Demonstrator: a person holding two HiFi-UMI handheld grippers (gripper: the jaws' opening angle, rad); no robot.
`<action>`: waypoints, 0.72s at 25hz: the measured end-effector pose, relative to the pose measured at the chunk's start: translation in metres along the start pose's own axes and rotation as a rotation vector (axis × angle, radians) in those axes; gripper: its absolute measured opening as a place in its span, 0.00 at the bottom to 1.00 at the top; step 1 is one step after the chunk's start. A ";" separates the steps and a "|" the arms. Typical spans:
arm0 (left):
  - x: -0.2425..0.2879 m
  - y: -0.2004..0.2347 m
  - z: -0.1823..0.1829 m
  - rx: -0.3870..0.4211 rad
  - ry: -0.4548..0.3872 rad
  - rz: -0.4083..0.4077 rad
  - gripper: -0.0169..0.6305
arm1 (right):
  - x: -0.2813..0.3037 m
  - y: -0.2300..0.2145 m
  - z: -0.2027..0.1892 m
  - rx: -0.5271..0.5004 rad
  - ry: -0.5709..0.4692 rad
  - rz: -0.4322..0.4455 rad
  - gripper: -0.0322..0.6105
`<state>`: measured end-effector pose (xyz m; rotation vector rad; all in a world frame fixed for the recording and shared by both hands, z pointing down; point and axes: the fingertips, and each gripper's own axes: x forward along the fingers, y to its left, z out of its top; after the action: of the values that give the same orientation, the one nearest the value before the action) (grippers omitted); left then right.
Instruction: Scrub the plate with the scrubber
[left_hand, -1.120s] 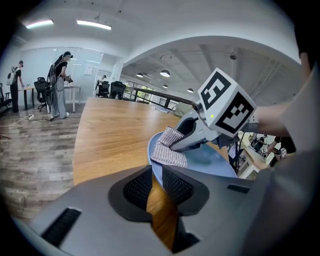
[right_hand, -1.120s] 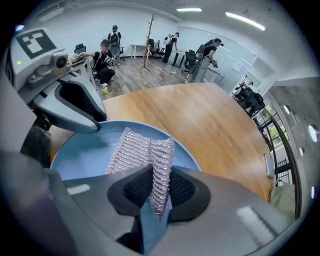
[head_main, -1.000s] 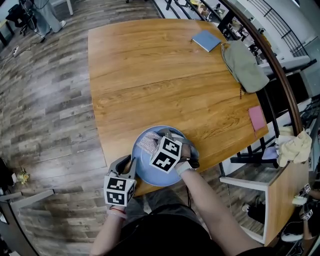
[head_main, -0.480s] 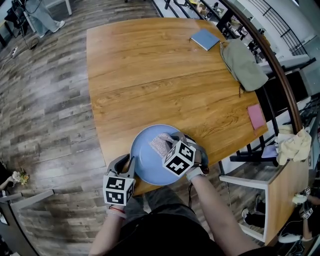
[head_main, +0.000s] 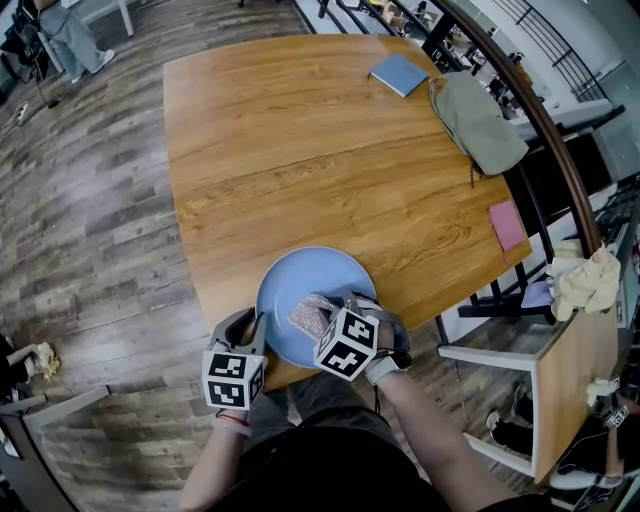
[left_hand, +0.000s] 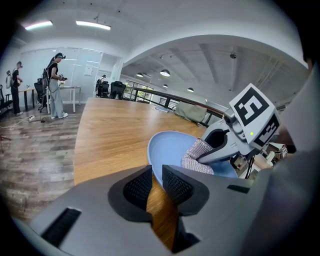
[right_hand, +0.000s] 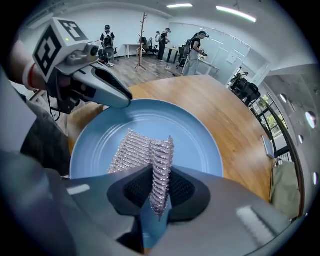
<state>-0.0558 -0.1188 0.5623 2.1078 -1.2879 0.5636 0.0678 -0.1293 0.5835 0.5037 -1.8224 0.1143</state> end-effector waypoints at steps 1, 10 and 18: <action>0.000 0.000 0.000 -0.001 0.000 0.000 0.12 | 0.001 0.004 0.002 -0.007 -0.002 0.009 0.17; 0.000 0.000 -0.001 -0.009 0.000 -0.001 0.12 | 0.009 0.022 0.034 -0.075 -0.026 0.091 0.18; 0.000 -0.002 -0.003 -0.005 0.005 0.000 0.12 | 0.023 -0.001 0.057 -0.106 -0.047 0.076 0.18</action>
<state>-0.0544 -0.1167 0.5640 2.1011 -1.2856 0.5651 0.0124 -0.1554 0.5865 0.3654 -1.8835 0.0570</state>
